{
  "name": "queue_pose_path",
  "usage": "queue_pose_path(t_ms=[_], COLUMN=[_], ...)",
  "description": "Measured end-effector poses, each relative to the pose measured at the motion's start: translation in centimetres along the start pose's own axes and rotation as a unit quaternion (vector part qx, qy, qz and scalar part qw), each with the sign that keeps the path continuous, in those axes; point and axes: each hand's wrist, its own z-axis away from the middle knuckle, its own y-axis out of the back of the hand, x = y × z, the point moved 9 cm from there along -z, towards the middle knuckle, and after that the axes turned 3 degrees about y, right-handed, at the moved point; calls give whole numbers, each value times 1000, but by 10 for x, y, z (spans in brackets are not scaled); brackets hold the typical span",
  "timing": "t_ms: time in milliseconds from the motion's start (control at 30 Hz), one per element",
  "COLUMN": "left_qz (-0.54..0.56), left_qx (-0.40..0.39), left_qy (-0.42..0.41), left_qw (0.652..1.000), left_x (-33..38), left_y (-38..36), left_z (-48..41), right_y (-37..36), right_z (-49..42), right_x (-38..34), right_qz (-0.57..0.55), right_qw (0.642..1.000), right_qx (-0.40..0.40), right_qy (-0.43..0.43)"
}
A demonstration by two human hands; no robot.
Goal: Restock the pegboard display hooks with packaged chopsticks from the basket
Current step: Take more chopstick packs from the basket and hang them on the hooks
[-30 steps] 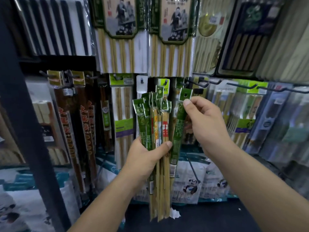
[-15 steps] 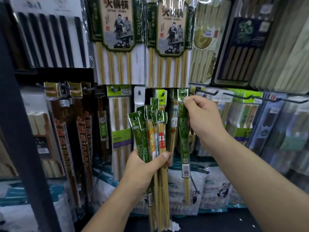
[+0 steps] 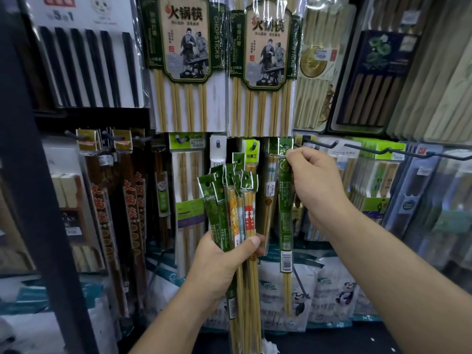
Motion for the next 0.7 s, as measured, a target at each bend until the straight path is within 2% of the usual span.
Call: queue_pose_path(t_ms=[500, 700], left_qz=[2, 7], left_qx=[-10, -15], left_qy=[-10, -13], left_qw=[1000, 1000], left_x=[1, -1], left_y=[1, 1], left_z=[3, 1], right_y=[-1, -2], right_z=[0, -1], right_x=[4, 4], right_qz=[-8, -11], right_qw=[1000, 1000], right_qx=[8, 6], right_qy=[-23, -6])
